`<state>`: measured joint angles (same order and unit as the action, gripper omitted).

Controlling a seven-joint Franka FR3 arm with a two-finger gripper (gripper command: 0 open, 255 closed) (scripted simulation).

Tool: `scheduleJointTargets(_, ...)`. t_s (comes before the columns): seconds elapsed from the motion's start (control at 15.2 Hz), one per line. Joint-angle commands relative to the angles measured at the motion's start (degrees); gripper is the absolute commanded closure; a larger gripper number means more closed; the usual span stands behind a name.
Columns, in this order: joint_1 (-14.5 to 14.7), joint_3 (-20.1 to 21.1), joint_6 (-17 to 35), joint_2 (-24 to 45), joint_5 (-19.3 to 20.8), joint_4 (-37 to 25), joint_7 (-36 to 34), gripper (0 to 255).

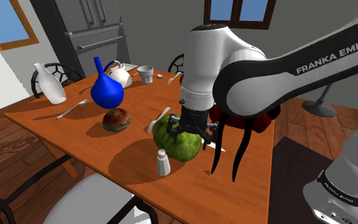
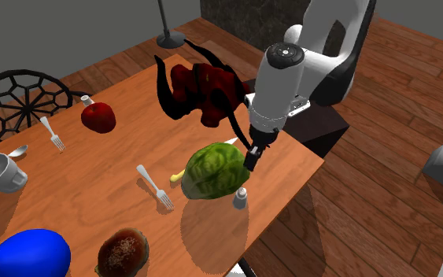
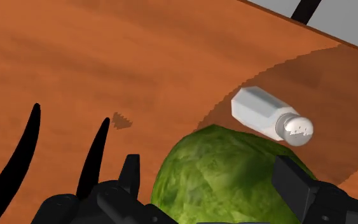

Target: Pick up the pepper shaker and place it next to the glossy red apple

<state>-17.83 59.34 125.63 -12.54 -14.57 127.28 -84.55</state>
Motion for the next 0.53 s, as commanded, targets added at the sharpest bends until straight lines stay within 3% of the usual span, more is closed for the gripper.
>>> scheduleJointTargets(0.0, -4.42, 5.97, 2.52, 7.98, 8.22, -3.33, -9.62, 0)
scheduleJointTargets(0.07, -5.73, 8.48, 3.26, 13.43, 14.74, -5.16, -15.91, 0)
scheduleJointTargets(0.13, -5.06, 9.15, 3.33, 19.36, 22.04, -7.23, -22.59, 0)
scheduleJointTargets(0.2, -2.44, 7.7, 2.92, 24.31, 27.94, -9.48, -28.13, 0)
scheduleJointTargets(0.33, 4.95, 1.84, 2.08, 30.66, 34.42, -14.17, -35.19, 0)
scheduleJointTargets(0.46, 7.35, -0.37, 2.48, 32.25, 35.83, -15.11, -36.71, 0)
